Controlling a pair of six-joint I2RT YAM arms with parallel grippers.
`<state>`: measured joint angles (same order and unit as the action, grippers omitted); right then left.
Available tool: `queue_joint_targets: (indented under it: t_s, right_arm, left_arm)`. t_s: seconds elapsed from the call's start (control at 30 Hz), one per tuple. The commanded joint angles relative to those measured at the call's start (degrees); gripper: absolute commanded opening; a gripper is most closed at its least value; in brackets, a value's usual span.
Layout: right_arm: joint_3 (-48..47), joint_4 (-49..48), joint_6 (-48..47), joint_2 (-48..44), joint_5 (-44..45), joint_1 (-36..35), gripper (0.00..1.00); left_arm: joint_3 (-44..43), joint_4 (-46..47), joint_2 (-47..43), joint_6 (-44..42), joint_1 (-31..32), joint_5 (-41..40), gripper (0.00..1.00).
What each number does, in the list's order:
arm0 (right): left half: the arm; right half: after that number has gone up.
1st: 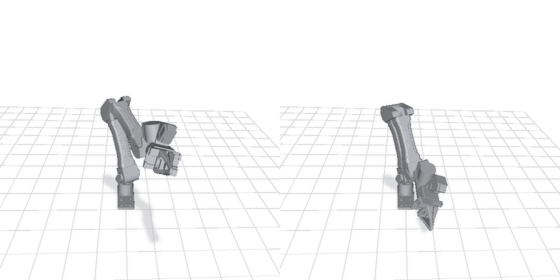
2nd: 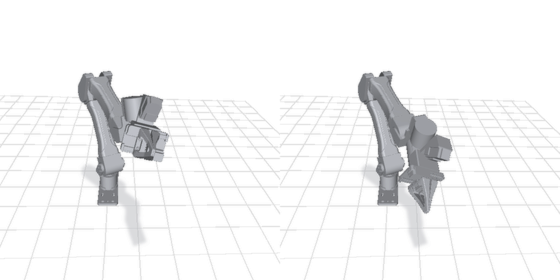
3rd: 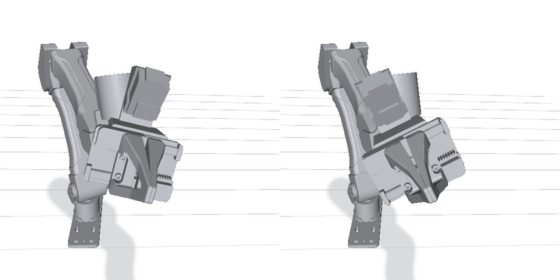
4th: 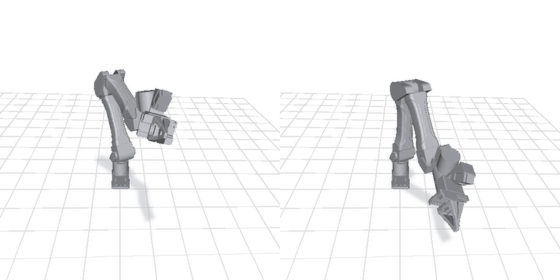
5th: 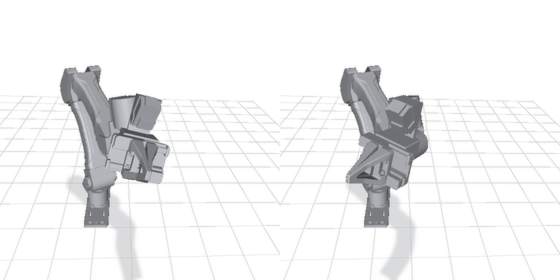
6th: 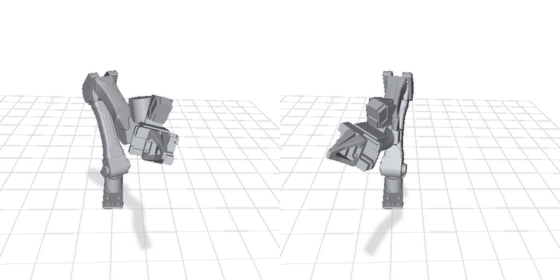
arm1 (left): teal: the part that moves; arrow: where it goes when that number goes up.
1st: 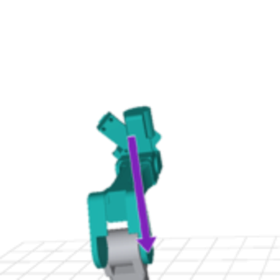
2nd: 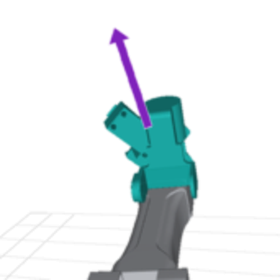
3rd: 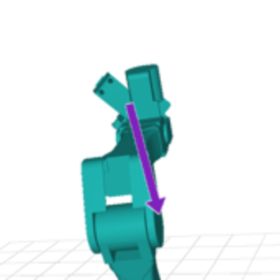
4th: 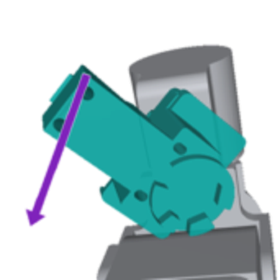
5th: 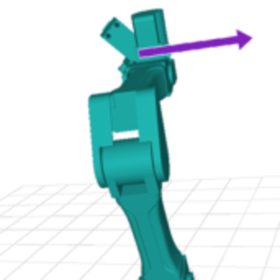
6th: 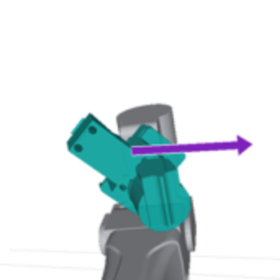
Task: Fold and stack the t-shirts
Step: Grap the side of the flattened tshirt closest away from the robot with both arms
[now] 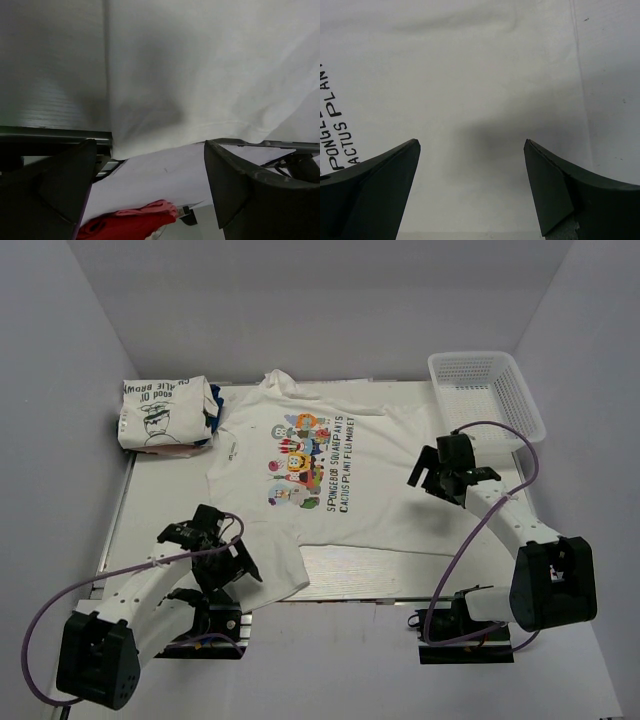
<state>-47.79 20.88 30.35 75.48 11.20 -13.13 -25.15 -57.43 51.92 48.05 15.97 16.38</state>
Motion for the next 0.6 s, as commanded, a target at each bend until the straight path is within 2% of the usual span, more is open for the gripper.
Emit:
queue_joint_targets:
  t_s: [0.0, 0.07, 0.2, 0.33, 0.4, 0.5, 0.53, 0.57]
  right_arm:
    - [0.7, -1.5, 1.0, -0.2, 2.1, 0.6, 0.90]
    - [0.9, -1.5, 1.3, 0.4, 2.4, 1.0, 0.90]
    - [0.9, -3.1, 1.5, 1.2, 2.2, 1.4, 0.90]
    - [0.9, -2.0, 1.7, 1.5, 2.6, 1.9, 0.90]
    - [1.2, -1.9, 1.9, 1.5, 3.2, 2.1, 0.90]
    - [2.1, -1.0, 2.2, -0.1, 4.0, 2.3, 0.90]
    - [2.8, -0.6, 2.3, -0.5, 4.6, 2.5, 0.90]
    - [3.2, 0.1, 2.4, -1.0, 5.2, 2.9, 0.90]
  left_arm:
    - [-0.6, -0.4, 2.0, -0.7, 1.3, 1.8, 0.96]
    - [2.2, 0.8, 3.3, -0.7, 1.8, 2.3, 0.96]
    - [2.8, 3.2, 5.2, 0.0, 2.8, 2.9, 0.84]
    - [3.6, 7.0, 2.9, 2.1, 3.4, 3.4, 0.54]
    - [4.8, 8.5, 2.2, 2.7, 3.9, 4.4, 0.49]
    - [6.5, 12.2, 3.3, 2.7, 4.4, 6.3, 0.27]
    - [6.5, 12.8, 3.3, 2.7, 4.4, 6.9, 0.17]
    - [5.8, 12.8, 3.3, 2.7, 4.4, 6.9, 0.00]
